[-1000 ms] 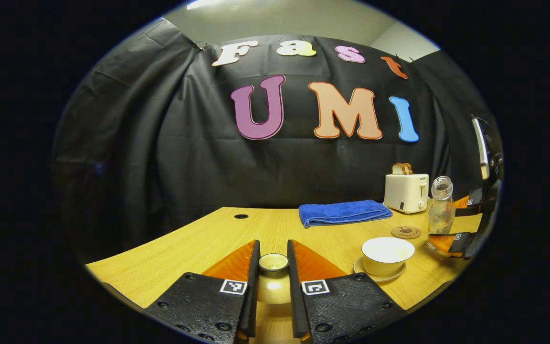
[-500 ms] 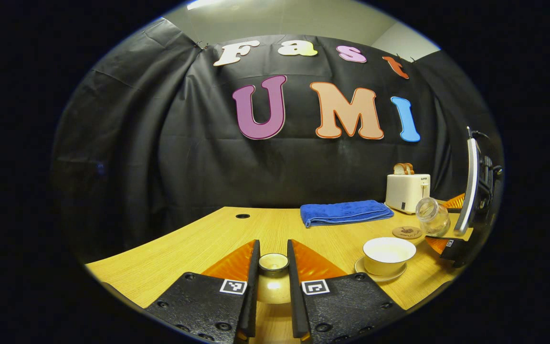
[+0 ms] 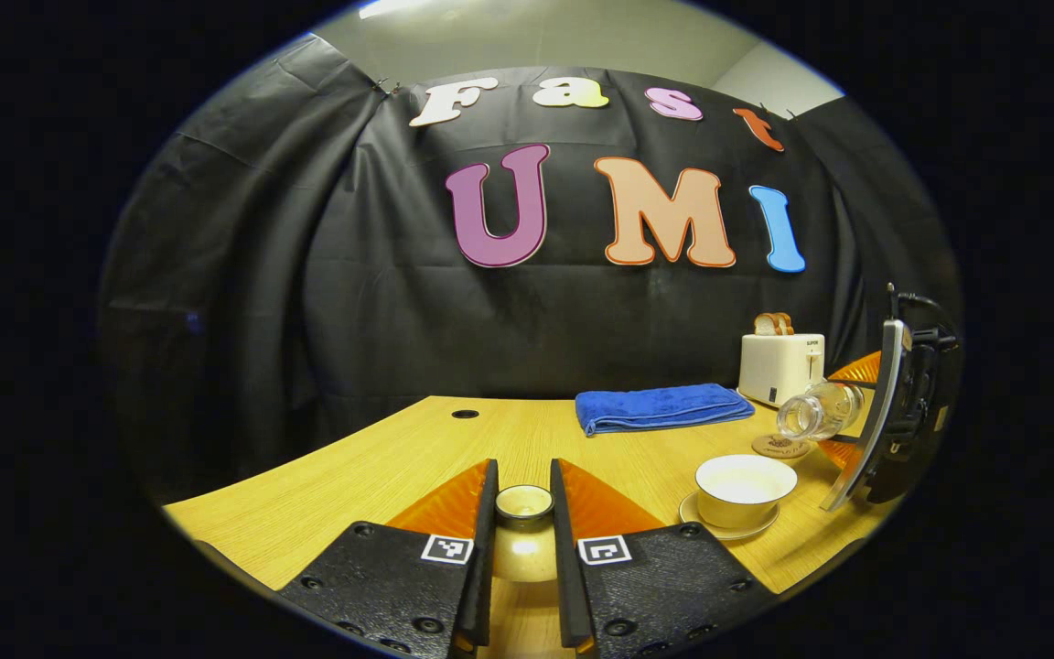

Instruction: Open the teacup lid with one hand, grasp the water bottle and pour water into the teacup with the other hand; after pouring, place the water bottle on the coaster and then close the teacup lid.

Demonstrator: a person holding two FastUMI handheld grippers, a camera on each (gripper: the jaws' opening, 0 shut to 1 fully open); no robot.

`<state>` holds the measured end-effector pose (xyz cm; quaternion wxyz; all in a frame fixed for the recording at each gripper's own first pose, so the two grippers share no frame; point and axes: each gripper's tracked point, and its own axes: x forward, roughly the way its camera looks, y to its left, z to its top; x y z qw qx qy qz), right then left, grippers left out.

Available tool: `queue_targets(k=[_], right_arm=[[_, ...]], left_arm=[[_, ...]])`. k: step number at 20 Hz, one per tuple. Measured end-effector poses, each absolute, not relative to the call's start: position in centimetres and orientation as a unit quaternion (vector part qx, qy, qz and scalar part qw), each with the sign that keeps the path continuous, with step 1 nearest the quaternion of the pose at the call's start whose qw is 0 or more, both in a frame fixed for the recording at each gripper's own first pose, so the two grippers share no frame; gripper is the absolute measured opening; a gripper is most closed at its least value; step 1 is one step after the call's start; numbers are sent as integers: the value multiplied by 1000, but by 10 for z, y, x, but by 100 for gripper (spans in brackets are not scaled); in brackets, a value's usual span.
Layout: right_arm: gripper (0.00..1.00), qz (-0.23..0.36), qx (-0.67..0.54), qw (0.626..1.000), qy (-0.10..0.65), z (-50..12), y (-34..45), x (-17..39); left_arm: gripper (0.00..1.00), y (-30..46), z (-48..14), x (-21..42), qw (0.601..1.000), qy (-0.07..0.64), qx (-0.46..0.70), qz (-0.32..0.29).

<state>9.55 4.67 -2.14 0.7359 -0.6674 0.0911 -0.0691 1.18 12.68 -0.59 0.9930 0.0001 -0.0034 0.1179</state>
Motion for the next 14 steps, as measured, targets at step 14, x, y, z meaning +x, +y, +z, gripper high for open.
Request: queue_targets(k=[14], right_arm=[[80, -65, -759, 646, 57, -5, 53, 100]], left_arm=[[27, 128, -5, 12, 993, -4, 1, 118]])
